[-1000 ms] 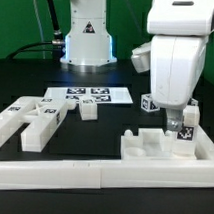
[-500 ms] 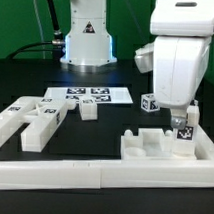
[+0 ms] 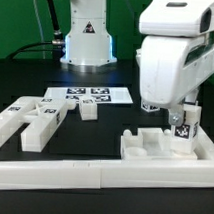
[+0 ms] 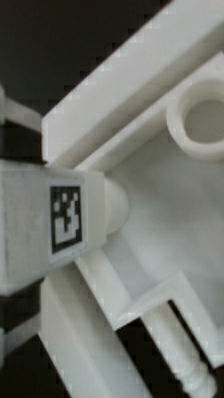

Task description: Assemble chair

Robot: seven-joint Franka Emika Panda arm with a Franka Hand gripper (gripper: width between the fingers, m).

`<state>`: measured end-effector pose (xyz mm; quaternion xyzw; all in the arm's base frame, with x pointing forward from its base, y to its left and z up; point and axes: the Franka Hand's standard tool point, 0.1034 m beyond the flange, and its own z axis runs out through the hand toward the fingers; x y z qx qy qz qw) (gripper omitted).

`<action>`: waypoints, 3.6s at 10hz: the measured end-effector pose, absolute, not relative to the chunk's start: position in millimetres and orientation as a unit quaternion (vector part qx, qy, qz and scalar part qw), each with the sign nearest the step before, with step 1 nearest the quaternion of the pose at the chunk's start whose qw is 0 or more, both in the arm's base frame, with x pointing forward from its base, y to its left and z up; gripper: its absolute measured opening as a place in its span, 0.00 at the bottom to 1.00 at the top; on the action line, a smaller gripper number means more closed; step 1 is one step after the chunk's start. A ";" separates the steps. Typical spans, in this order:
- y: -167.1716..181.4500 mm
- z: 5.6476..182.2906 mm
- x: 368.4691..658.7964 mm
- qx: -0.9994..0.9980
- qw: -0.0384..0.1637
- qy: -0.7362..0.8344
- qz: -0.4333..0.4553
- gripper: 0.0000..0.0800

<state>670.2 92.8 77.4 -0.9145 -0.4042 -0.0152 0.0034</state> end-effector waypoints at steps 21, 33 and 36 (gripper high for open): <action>112.9 75.0 672.7 -0.874 0.062 0.482 -0.004 0.36; 116.4 77.6 675.2 -0.995 0.043 0.083 -0.035 0.81; 114.1 77.3 675.4 -0.998 0.030 -0.039 -0.040 0.81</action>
Offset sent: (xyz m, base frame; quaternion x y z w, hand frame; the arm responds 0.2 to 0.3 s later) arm -0.0060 -0.0044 -0.0017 -0.0194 -0.0117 0.2647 0.9641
